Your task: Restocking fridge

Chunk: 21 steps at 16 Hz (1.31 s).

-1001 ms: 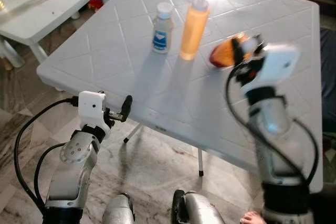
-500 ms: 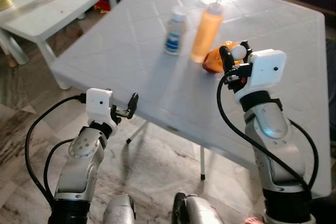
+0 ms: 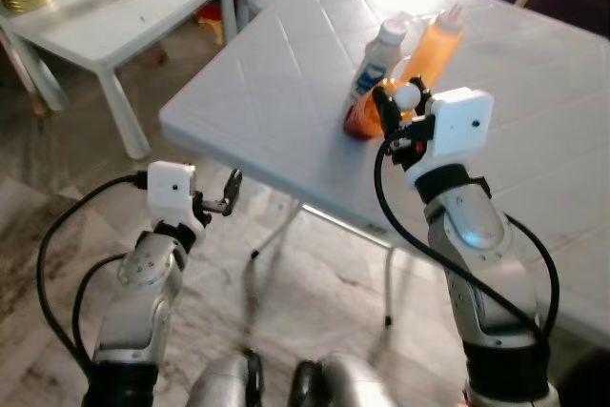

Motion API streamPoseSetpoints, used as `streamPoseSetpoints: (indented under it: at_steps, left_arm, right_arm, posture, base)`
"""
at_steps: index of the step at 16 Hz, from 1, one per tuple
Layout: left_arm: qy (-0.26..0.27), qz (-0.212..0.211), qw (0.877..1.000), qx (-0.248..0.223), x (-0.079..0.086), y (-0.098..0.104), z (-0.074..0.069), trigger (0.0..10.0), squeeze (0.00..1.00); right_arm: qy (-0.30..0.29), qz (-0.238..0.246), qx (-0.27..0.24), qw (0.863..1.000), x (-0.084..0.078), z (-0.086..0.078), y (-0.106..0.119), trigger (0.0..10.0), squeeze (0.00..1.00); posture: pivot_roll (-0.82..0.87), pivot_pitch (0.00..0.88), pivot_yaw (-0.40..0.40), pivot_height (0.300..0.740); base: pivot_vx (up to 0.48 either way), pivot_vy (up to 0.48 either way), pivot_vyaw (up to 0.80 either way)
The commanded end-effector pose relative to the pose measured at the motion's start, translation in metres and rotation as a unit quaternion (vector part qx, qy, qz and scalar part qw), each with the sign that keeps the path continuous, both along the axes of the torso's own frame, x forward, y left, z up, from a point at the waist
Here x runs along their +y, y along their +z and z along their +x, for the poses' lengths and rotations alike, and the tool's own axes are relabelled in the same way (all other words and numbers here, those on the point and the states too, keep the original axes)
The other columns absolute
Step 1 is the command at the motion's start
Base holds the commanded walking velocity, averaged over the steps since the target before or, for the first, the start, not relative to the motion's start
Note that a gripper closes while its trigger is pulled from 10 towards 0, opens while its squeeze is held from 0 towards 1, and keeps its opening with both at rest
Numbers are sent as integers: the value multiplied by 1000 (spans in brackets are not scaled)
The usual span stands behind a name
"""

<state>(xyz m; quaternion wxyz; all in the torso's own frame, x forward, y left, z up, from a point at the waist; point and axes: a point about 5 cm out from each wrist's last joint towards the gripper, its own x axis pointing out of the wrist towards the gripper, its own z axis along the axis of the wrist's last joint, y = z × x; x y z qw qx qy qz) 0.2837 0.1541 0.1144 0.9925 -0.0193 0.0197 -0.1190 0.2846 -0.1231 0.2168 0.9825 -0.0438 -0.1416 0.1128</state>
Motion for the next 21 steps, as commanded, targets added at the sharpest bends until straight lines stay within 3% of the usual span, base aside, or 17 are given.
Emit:
streamPoseSetpoints:
  at_steps: [1,5,7,9,11,13,15,18,21]
  left_arm:
    - [-3,7,1000,4,-1,-2,-1,10000,0]
    - [25,15,1000,-1,3,-6,1,10000,0]
    - [51,18,999,-2,9,-6,5,10000,0]
    - [74,22,997,-7,18,-6,7,10000,0]
    - [87,31,996,-3,26,-12,3,10000,0]
    - [100,34,994,15,32,-21,-8,10000,0]
    - [111,38,993,29,36,-31,-20,10000,0]
    - [128,42,991,17,36,-30,-28,10000,0]
    - [158,52,986,7,43,-26,-23,10000,0]
  right_arm:
    - [-4,-3,10,1000,0,0,-4,10000,0]
    - [-24,-21,-5,999,-7,7,-7,10000,0]
    - [-12,-6,-7,1000,-9,12,-8,10000,0]
    - [6,16,25,1000,-14,15,-16,10000,0]
    - [67,-31,48,996,-14,8,-32,10000,0]
    - [94,-47,63,993,-18,-1,-41,10000,0]
    - [100,-41,62,992,-14,-4,-47,10000,0]
    - [81,-13,31,996,5,-11,-47,10000,0]
    - [60,-21,27,998,15,-25,-59,10000,0]
  posture:
    - [72,141,-76,740]
    - [81,128,-78,740]
    - [94,127,-81,740]
    - [107,126,-81,740]
    - [99,131,-77,740]
    - [87,140,-74,740]
    - [95,137,-77,740]
    - [114,132,-99,740]
    - [128,123,-106,740]
  base:
    - [0,480,0]
    - [0,480,0]
    - [0,480,0]
    - [0,480,0]
    - [0,480,0]
    - [0,478,0]
    - [0,476,0]
    - [0,80,525]
    - [0,0,788]
